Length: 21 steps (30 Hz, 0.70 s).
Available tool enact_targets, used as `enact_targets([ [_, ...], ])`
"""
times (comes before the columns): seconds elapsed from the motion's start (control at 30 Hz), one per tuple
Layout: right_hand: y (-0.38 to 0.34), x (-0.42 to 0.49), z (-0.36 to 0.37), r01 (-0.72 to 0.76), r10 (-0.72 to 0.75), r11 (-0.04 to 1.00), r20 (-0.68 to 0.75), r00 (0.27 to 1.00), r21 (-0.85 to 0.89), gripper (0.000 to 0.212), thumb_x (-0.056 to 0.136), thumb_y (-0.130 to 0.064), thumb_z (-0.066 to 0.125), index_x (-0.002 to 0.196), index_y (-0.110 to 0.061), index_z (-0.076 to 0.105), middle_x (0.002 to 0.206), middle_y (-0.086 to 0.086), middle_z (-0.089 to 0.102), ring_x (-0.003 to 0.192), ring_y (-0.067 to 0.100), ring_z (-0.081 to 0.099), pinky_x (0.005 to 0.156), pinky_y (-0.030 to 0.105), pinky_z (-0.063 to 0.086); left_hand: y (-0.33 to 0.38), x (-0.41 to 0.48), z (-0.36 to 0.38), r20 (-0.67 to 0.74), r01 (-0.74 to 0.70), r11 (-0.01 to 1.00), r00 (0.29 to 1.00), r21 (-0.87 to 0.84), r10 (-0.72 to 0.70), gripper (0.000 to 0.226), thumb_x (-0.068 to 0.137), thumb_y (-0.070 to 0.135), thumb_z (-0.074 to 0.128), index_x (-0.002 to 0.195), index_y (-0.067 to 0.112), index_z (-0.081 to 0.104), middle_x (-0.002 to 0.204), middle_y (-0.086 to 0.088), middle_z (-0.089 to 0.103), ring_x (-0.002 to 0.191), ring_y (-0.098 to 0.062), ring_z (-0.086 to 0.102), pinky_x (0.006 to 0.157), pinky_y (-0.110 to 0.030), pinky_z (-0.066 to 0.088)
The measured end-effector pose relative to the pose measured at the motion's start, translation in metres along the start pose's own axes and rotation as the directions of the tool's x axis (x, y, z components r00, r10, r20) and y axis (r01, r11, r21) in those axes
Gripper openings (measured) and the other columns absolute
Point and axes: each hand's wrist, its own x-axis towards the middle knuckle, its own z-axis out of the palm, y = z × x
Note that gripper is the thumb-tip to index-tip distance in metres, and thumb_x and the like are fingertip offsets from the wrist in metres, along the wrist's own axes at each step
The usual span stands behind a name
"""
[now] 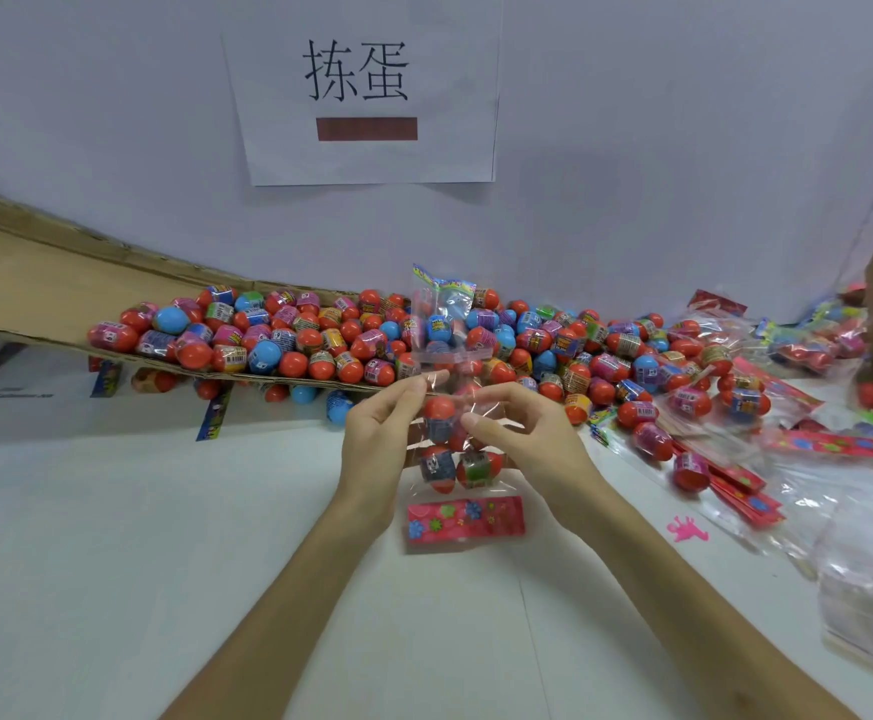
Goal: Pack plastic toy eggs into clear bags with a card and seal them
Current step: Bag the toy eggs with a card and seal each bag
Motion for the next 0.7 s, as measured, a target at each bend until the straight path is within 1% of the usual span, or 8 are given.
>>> enact_targets([
  [0.07, 0.000, 0.000, 0.000, 0.008, -0.008, 1.000, -0.020, 1.000, 0.030, 0.010, 0.088, -0.028, 0.079, 0.091, -0.036, 0.073, 0.082, -0.009, 0.073, 0.083, 0.011, 0.073, 0.066, 0.021, 0.055, 0.001, -0.001, 0.001, 0.011, 0.000, 1.000, 1.000, -0.010, 0.000, 0.029, 0.107, 0.027, 0.052, 0.101, 0.032, 0.080, 0.099, -0.005, 0.080, 0.092, -0.022, 0.077, 0.072, -0.036, 0.063],
  [0.13, 0.000, 0.001, -0.001, 0.011, -0.010, 0.999, -0.032, 0.999, 0.045, 0.012, 0.087, -0.026, 0.080, 0.086, -0.036, 0.073, 0.078, -0.007, 0.071, 0.080, 0.014, 0.074, 0.063, 0.020, 0.054, 0.001, -0.002, 0.002, 0.027, 0.005, 1.000, 1.000, -0.012, -0.005, 0.031, 0.108, 0.027, 0.051, 0.097, 0.033, 0.081, 0.098, -0.003, 0.080, 0.091, -0.023, 0.077, 0.069, -0.036, 0.062],
  [0.23, 0.000, 0.000, 0.000, 0.043, -0.039, 0.998, -0.072, 0.997, 0.049, 0.012, 0.086, -0.022, 0.081, 0.089, -0.029, 0.072, 0.082, -0.002, 0.071, 0.080, 0.020, 0.074, 0.063, 0.021, 0.055, 0.000, -0.002, 0.002, 0.067, 0.006, 1.000, 0.998, -0.025, -0.004, 0.022, 0.104, 0.031, 0.057, 0.113, 0.029, 0.077, 0.108, -0.004, 0.079, 0.098, -0.026, 0.076, 0.074, -0.038, 0.062],
  [0.33, -0.002, 0.001, -0.004, 0.102, -0.089, 0.992, -0.151, 0.985, 0.079, 0.012, 0.088, -0.019, 0.079, 0.094, -0.024, 0.070, 0.090, 0.006, 0.073, 0.085, 0.023, 0.073, 0.066, 0.024, 0.057, 0.000, 0.000, -0.001, 0.184, 0.099, 0.992, 0.979, -0.082, -0.083, 0.050, 0.087, 0.043, 0.072, 0.133, 0.024, 0.066, 0.123, -0.004, 0.074, 0.112, -0.024, 0.073, 0.086, -0.041, 0.060],
  [0.4, -0.004, 0.002, -0.009, 0.127, -0.110, 0.988, -0.185, 0.977, 0.084, 0.015, 0.089, -0.019, 0.078, 0.100, -0.023, 0.069, 0.095, 0.007, 0.073, 0.088, 0.021, 0.072, 0.071, 0.029, 0.059, -0.001, 0.002, -0.004, 0.265, 0.166, 0.985, 0.953, -0.045, -0.149, 0.057, 0.082, 0.038, 0.080, 0.134, 0.021, 0.063, 0.127, -0.007, 0.073, 0.115, -0.025, 0.071, 0.096, -0.044, 0.058],
  [0.5, -0.006, 0.004, -0.013, 0.124, -0.100, 0.987, -0.218, 0.971, 0.100, 0.020, 0.089, -0.020, 0.078, 0.104, -0.028, 0.068, 0.097, 0.000, 0.071, 0.088, 0.016, 0.071, 0.070, 0.025, 0.059, -0.004, 0.001, -0.004, 0.388, 0.176, 0.984, 0.906, 0.017, -0.169, 0.043, 0.086, 0.023, 0.078, 0.128, 0.018, 0.067, 0.118, -0.011, 0.076, 0.110, -0.027, 0.074, 0.090, -0.041, 0.061],
  [0.6, -0.006, 0.005, -0.012, 0.109, -0.086, 0.989, -0.210, 0.974, 0.101, 0.024, 0.090, -0.018, 0.076, 0.109, -0.029, 0.066, 0.099, -0.004, 0.072, 0.093, 0.015, 0.071, 0.071, 0.023, 0.058, -0.007, 0.001, -0.005, 0.399, 0.101, 0.990, 0.908, 0.094, -0.131, 0.033, 0.093, 0.012, 0.074, 0.125, 0.019, 0.069, 0.113, -0.007, 0.078, 0.107, -0.024, 0.075, 0.086, -0.037, 0.062],
  [0.7, -0.010, 0.003, -0.013, 0.105, -0.081, 0.970, -0.115, 0.990, 0.219, 0.036, 0.086, -0.021, 0.079, 0.119, -0.025, 0.064, 0.104, -0.005, 0.074, 0.097, 0.016, 0.072, 0.074, 0.026, 0.057, -0.008, 0.002, -0.005, 0.398, 0.041, 0.981, 0.910, 0.188, -0.114, 0.030, 0.092, 0.007, 0.074, 0.120, 0.017, 0.071, 0.108, -0.007, 0.079, 0.103, -0.024, 0.076, 0.090, -0.038, 0.062],
])
